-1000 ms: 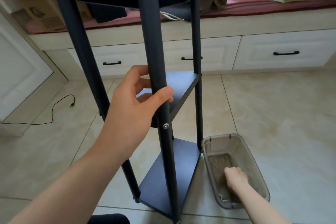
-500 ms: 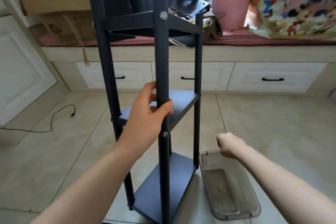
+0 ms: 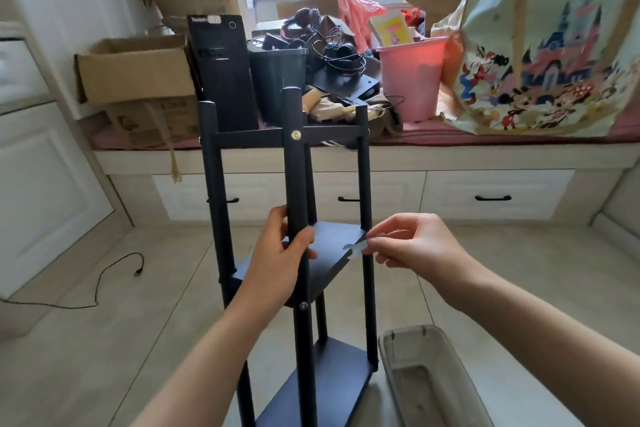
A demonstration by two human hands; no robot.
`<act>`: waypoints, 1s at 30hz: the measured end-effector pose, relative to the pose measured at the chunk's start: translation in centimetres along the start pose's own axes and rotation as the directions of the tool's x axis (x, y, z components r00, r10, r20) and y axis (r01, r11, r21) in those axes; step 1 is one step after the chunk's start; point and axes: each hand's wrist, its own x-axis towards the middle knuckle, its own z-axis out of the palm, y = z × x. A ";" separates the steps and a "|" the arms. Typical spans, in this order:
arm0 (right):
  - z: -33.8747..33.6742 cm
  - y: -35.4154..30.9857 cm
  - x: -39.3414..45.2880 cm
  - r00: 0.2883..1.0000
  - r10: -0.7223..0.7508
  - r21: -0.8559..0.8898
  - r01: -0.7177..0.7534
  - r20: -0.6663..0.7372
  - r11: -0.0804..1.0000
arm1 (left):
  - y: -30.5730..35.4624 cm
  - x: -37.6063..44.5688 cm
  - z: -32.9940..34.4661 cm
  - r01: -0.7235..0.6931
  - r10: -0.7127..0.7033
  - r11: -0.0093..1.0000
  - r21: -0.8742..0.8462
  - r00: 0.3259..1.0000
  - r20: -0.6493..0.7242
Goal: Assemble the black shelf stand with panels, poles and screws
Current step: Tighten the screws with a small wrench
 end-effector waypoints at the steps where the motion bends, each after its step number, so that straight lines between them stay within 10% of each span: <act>1: 0.2 -0.5 -0.2 1.000 0.001 0.043 0.000 -0.010 0.999 | 0.1 -0.1 -0.1 -0.009 0.009 1.000 -0.006 1.000 0.008; 10: 2.1 -1.7 0.6 0.970 0.209 0.488 -0.243 0.124 0.839 | 0.4 -0.7 -2.1 -0.025 0.027 0.997 0.070 0.999 -0.032; 30: 4.1 -2.2 1.9 0.964 0.203 0.453 -0.261 0.173 0.852 | 1.5 -3.6 -3.4 -0.020 0.021 0.999 -0.027 0.999 0.031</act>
